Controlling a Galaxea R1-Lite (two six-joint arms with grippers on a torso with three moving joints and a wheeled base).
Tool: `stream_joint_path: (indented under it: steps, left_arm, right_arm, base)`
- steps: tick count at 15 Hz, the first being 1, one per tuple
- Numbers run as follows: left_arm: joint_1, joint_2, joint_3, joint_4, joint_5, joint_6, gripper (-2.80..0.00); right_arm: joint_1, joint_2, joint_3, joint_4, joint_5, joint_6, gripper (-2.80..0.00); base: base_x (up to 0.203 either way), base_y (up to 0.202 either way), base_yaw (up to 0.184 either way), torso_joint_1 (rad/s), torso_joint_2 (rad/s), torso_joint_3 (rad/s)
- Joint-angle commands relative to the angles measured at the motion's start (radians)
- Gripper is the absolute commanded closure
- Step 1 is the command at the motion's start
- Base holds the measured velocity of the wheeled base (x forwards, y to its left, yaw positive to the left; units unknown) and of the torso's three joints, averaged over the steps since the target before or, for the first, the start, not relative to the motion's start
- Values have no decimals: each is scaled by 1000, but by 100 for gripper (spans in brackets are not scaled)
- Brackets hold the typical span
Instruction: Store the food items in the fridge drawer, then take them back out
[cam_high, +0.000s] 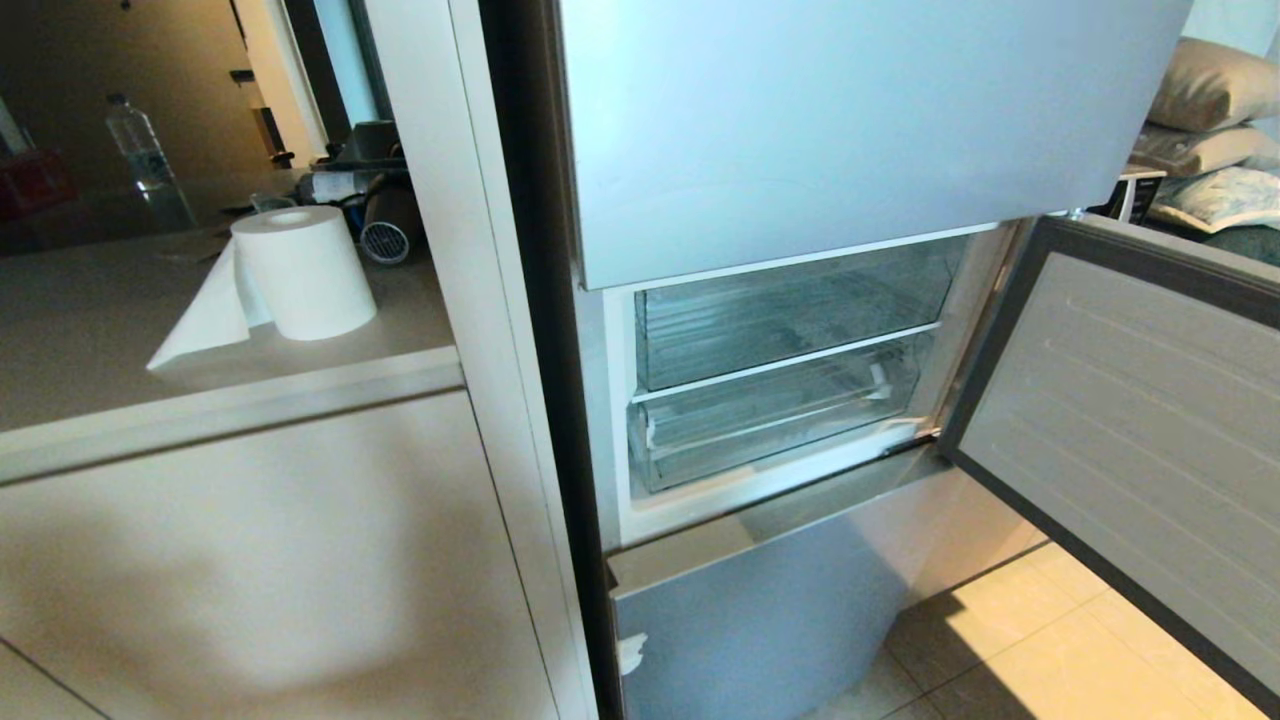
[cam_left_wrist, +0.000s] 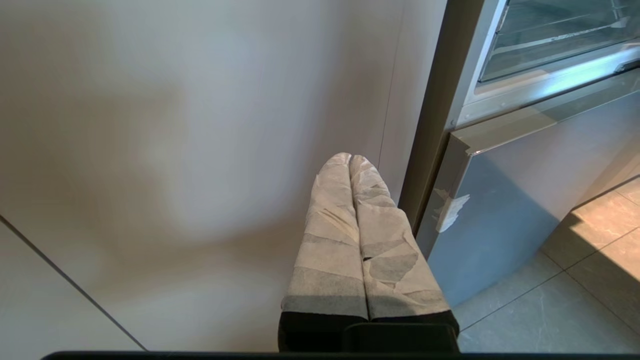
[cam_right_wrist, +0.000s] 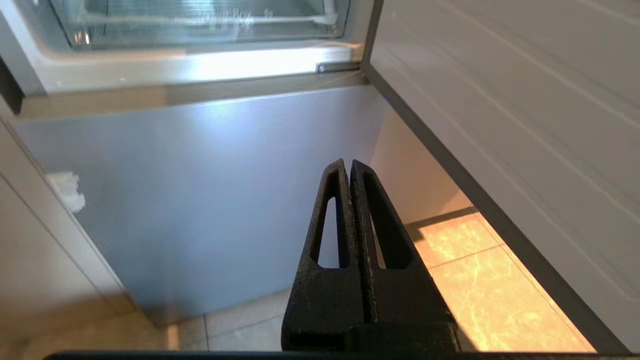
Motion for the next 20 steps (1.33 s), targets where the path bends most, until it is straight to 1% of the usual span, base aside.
stream_joint_path:
  steps: [1, 4, 5, 16, 20]
  left_arm:
    - [1, 2, 2, 0, 0, 0, 0]
    - [1, 2, 2, -2, 2, -2, 0]
    - [1, 2, 2, 0, 2, -2, 0]
    - [1, 2, 2, 0, 2, -2, 0]
    - [1, 2, 2, -2, 2, -2, 0]
  right_arm:
    - [-1, -7, 4, -2, -1, 2, 0]
    - [0, -7, 4, -3, -1, 4, 0]
    - [1, -7, 4, -3, -1, 5, 0]
    - [0, -7, 4, -5, -1, 7, 0]
    - [-1, -7, 3, -4, -9, 5, 0]
  base:
    - [0, 0, 0, 0, 0, 0]
    - [0, 0, 0, 0, 0, 0]
    - [-123, 0, 0, 19, 8, 2]
    - [-191, 0, 1, -1, 3, 1]
    - [-18, 0, 0, 5, 2, 0]
